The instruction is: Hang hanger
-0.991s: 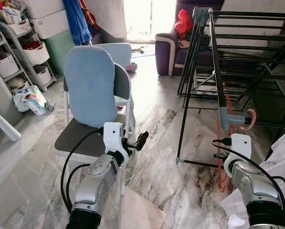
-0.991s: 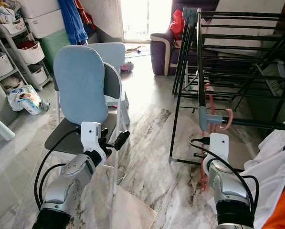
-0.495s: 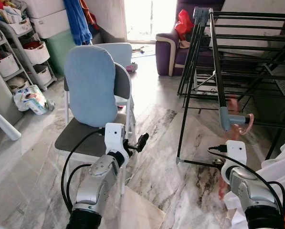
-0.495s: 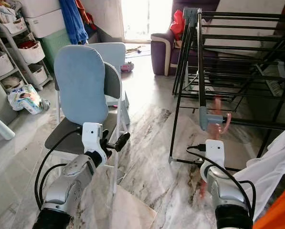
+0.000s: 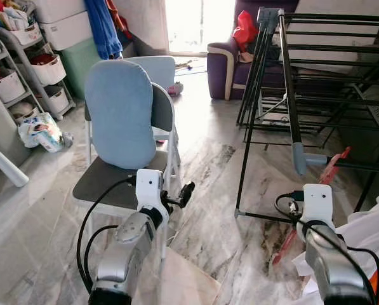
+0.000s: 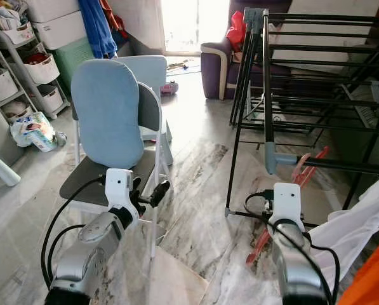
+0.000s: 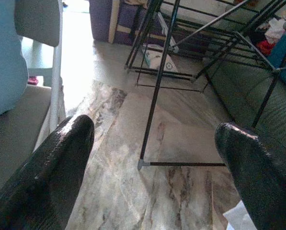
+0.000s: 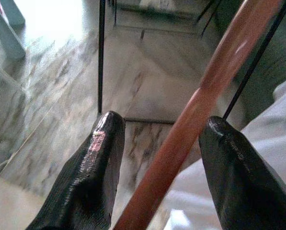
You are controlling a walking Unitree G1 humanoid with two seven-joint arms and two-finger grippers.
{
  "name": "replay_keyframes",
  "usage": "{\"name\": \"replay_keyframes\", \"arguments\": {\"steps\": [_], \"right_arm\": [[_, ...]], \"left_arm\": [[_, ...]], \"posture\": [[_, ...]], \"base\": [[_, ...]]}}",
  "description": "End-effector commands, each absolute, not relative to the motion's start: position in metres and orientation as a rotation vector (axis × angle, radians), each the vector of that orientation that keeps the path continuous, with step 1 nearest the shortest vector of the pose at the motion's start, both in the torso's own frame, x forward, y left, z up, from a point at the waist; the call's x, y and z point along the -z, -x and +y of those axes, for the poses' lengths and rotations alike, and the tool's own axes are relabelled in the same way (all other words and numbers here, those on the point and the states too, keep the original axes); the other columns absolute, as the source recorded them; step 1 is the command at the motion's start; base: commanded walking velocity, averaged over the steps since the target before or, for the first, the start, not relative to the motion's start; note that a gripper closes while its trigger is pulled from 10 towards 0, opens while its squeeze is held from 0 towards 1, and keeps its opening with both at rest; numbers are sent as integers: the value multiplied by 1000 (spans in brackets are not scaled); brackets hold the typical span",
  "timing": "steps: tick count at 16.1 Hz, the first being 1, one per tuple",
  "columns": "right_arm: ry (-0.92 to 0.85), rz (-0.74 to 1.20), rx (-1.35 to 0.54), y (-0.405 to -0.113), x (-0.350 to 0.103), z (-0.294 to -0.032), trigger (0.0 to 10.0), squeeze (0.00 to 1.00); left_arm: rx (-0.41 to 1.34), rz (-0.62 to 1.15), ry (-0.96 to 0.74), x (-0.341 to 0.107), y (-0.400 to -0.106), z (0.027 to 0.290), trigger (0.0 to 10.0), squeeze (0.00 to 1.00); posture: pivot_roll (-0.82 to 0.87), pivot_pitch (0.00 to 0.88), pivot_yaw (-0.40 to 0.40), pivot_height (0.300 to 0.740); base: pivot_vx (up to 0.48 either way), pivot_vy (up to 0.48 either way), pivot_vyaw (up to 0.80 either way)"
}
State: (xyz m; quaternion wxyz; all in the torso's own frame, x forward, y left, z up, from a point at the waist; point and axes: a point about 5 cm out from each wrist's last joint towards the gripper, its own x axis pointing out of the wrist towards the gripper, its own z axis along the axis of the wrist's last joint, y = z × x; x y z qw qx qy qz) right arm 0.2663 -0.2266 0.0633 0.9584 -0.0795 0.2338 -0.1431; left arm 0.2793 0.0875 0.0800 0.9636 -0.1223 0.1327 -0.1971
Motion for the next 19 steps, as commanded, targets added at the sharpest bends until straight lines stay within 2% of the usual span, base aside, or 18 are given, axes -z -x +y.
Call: {"name": "replay_keyframes", "arguments": {"steps": [1, 5, 12, 19], "right_arm": [[176, 430, 296, -267, -72, -223, 10000, 1000], [240, 362, 372, -253, -84, -222, 10000, 1000], [219, 349, 360, -256, -87, -217, 10000, 1000], [215, 340, 341, -263, -90, -217, 10000, 1000]], "left_arm": [[399, 277, 227, -80, -278, 89, 10000, 0], [394, 269, 206, -80, -280, 87, 10000, 0], [413, 269, 197, -81, -281, 84, 10000, 0], [421, 271, 200, -80, -283, 82, 10000, 0]], "posture": [[-170, 0, 57, 740], [-176, 0, 58, 740], [-174, 0, 59, 740], [-173, 0, 51, 740]], "base": [[0, 0, 0], [0, 0, 0], [0, 0, 0], [-263, 0, 0]]}}
